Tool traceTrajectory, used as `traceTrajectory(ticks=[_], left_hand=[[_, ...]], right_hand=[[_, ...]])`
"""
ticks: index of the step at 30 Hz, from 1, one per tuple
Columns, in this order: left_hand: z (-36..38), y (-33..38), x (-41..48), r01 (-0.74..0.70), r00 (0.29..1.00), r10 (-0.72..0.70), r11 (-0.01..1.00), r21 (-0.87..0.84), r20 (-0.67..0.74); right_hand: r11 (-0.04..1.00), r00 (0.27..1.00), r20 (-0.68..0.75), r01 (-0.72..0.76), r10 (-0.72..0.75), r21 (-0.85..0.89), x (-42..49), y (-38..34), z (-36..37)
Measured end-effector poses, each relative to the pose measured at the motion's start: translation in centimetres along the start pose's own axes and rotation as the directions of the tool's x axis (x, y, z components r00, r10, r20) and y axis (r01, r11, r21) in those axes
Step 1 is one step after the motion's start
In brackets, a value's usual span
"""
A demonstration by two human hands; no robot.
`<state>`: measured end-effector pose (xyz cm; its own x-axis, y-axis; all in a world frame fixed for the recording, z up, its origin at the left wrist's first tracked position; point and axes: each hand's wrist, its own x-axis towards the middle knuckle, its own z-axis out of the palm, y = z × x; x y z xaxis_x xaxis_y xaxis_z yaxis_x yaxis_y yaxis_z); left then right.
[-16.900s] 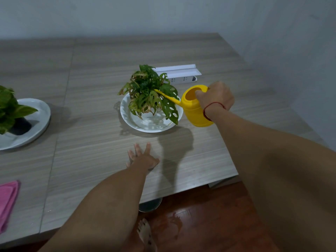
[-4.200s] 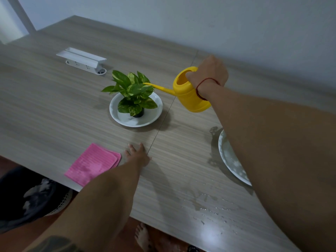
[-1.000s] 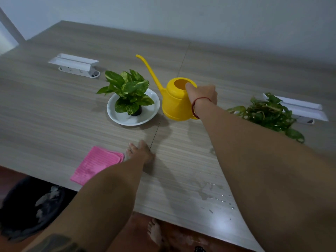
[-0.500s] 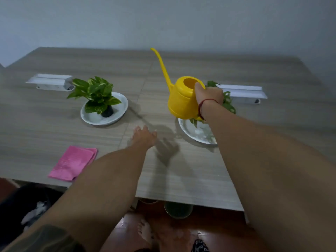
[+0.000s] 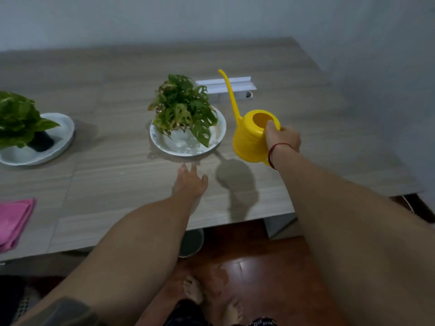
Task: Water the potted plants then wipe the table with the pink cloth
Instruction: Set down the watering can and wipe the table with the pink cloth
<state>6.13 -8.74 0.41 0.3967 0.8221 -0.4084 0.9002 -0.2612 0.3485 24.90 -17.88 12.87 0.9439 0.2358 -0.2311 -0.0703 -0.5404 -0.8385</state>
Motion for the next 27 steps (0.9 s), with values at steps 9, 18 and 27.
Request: traceTrajectory(ticks=[9, 18, 27], left_hand=[[6.5, 1.9, 1.3, -0.051, 0.999, 0.052, 0.997, 0.052, -0.009], [7.8, 1.7, 2.0, -0.01, 1.0, 0.008, 0.995, 0.095, 0.026], [6.5, 1.6, 2.2, -0.026, 0.998, 0.022, 0.997, 0.069, 0.059]], right_hand=[[0.987, 0.994, 0.032, -0.099, 0.104, -0.127, 1.6, 9.4, 2.4], [0.975, 0.988, 0.008, -0.15, 0.153, -0.163, 2.0, 10.5, 4.4], [0.926, 0.983, -0.014, -0.179, 0.185, -0.333, 1.5, 9.5, 4.2]])
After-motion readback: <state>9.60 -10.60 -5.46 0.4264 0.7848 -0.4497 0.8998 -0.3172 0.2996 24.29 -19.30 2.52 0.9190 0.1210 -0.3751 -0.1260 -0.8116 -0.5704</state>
